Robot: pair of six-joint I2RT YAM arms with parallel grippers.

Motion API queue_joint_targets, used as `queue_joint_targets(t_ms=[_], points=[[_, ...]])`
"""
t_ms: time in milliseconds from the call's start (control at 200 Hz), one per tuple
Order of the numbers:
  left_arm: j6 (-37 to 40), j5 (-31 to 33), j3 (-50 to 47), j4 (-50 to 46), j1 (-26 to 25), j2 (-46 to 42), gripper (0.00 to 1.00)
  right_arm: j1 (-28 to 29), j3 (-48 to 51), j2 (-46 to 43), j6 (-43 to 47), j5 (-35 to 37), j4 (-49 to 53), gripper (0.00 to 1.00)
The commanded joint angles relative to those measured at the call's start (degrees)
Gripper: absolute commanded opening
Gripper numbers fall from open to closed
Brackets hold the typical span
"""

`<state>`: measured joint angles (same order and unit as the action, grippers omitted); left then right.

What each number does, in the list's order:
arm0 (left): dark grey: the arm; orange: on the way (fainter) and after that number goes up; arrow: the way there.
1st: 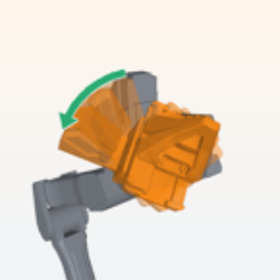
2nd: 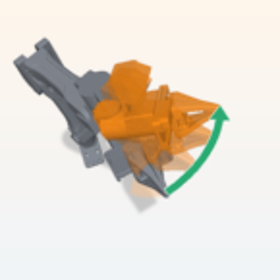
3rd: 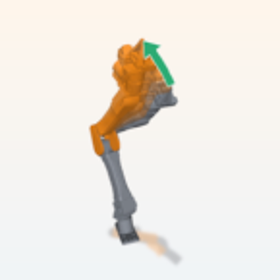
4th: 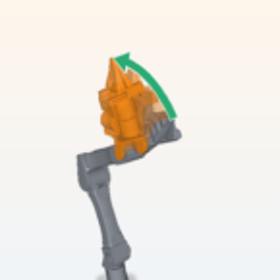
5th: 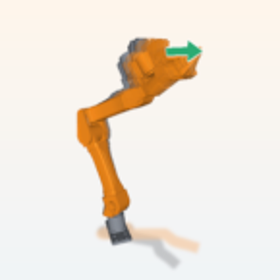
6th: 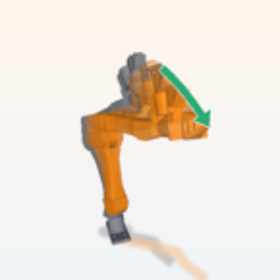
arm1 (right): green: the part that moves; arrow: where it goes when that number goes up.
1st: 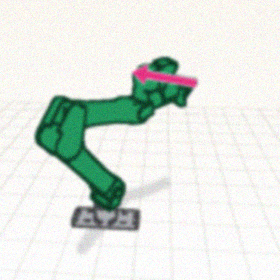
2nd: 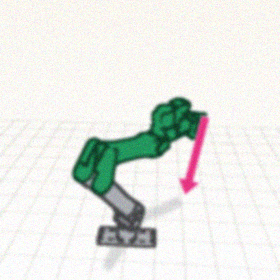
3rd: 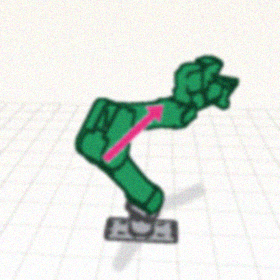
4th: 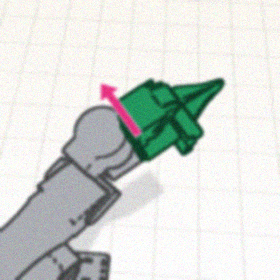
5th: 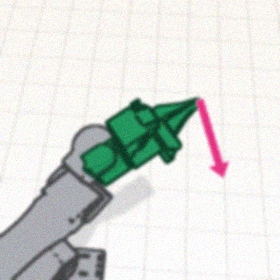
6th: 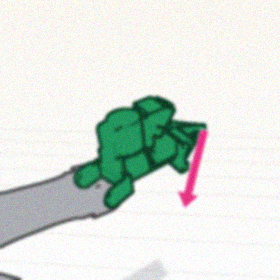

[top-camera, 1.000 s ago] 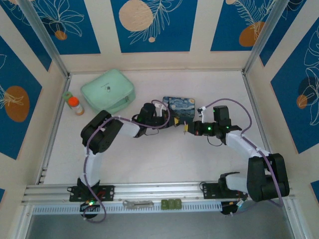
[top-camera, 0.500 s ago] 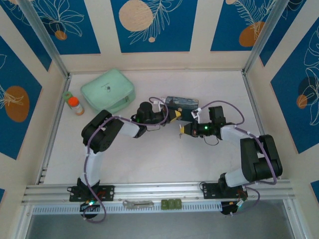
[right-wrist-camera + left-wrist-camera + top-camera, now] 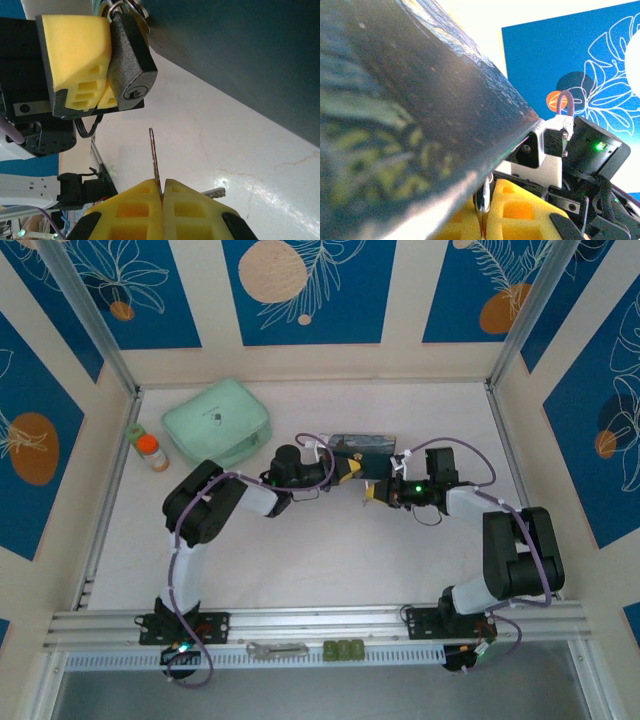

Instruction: Unlock the padlock with the key

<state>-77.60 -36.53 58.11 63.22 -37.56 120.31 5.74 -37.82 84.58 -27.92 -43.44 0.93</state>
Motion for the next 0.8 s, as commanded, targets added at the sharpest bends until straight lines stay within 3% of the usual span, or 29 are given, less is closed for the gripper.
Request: queue_joint_targets(t_ms=[0,435,795], points=[[0.22,-4.02,-0.18,6.92,-0.03,0.56,0.00,-0.17,-1.15,0.63,-0.90,-1.72,-0.43,0.00],[3.41,-5.08,-1.33,6.65,-0.41,0.84,0.00,2.06,-1.97,2.07,-2.82,-1.80,-2.06,0.00],[0.72,-4.86,-1.62,12.15,-1.10,2.94,0.00,3.29,-3.06,4.17,-1.30,-2.35,-0.61,0.00]])
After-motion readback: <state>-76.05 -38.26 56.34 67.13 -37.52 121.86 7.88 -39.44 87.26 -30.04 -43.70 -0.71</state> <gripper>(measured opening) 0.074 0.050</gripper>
